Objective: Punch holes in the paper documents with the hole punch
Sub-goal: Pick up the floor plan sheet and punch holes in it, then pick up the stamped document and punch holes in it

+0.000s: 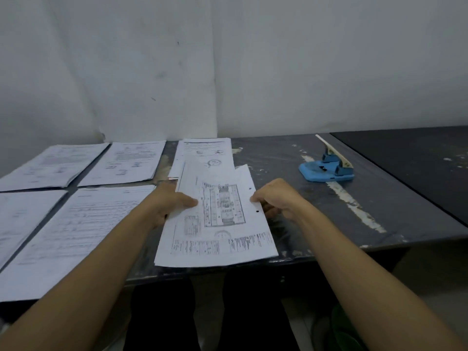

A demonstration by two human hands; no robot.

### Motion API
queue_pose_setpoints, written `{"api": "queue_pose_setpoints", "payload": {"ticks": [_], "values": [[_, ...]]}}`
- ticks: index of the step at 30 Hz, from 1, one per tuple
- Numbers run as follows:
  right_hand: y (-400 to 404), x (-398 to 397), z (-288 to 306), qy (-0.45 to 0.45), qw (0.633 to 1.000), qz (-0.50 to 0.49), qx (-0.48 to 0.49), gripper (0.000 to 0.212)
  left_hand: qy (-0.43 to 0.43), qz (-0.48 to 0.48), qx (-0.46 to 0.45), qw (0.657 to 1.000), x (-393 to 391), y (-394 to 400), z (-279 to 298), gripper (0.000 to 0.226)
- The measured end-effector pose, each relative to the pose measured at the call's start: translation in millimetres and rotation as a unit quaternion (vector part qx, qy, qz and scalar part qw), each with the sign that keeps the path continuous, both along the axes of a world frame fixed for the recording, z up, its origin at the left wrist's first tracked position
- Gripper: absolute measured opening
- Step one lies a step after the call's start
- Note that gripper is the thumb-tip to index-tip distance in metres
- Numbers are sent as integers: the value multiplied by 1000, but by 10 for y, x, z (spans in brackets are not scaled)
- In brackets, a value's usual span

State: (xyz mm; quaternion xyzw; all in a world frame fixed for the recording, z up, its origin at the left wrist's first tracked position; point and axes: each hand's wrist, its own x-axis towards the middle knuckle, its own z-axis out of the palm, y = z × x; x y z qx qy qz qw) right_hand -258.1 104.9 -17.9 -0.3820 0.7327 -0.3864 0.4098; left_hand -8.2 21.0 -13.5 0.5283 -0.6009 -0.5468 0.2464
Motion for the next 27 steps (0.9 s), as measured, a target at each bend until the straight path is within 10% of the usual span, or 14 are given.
{"api": "queue_pose_setpoints", "payload": {"ticks": [19,27], "values": [[-138,489,-71,222,971,75,55,8,-367,-40,-195,909,262,-125,-238,59],[-99,514,-32,397,910,106,57,12,-436,-7,-273,858,272,-127,-279,108]]}}
